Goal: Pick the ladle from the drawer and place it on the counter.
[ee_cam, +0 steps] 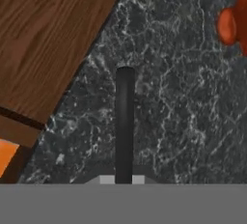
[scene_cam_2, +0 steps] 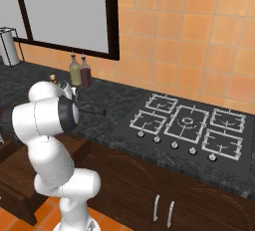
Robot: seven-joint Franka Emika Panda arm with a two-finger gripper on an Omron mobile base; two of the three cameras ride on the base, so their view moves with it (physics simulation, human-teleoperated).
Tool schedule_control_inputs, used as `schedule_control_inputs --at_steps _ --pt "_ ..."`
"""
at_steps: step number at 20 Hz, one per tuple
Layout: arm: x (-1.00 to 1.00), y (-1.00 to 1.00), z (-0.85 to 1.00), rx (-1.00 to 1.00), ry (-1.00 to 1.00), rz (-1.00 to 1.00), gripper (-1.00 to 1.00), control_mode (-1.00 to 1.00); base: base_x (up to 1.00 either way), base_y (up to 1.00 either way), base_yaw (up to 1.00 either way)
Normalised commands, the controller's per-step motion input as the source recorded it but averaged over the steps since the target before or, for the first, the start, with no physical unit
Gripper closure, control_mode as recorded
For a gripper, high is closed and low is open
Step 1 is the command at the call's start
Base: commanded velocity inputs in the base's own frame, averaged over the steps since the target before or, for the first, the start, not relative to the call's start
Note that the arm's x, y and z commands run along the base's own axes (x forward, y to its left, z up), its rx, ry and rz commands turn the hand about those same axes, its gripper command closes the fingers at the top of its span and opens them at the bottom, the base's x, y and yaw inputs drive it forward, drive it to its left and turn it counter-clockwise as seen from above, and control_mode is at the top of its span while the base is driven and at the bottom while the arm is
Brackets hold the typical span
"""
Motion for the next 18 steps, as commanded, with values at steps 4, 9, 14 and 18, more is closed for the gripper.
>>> schedule_control_inputs --at_steps 4,9,14,18 --pt "0.82 0.03 -0.05 -0.06 0.12 0.03 -1.00 -1.00 0.00 0.00 0.00" --pt "-0.09 0.08 0.62 -0.01 0.00 0.00 -1.00 -1.00 0.00 0.00 0.00" --pt "-0.95 -0.34 1.00 0.01 -0.20 0.01 -1.00 -1.00 0.00 0.00 0.00" --pt "-1.00 -0.85 0.86 0.05 -0.40 0.08 -1.00 -1.00 0.00 0.00 0.00"
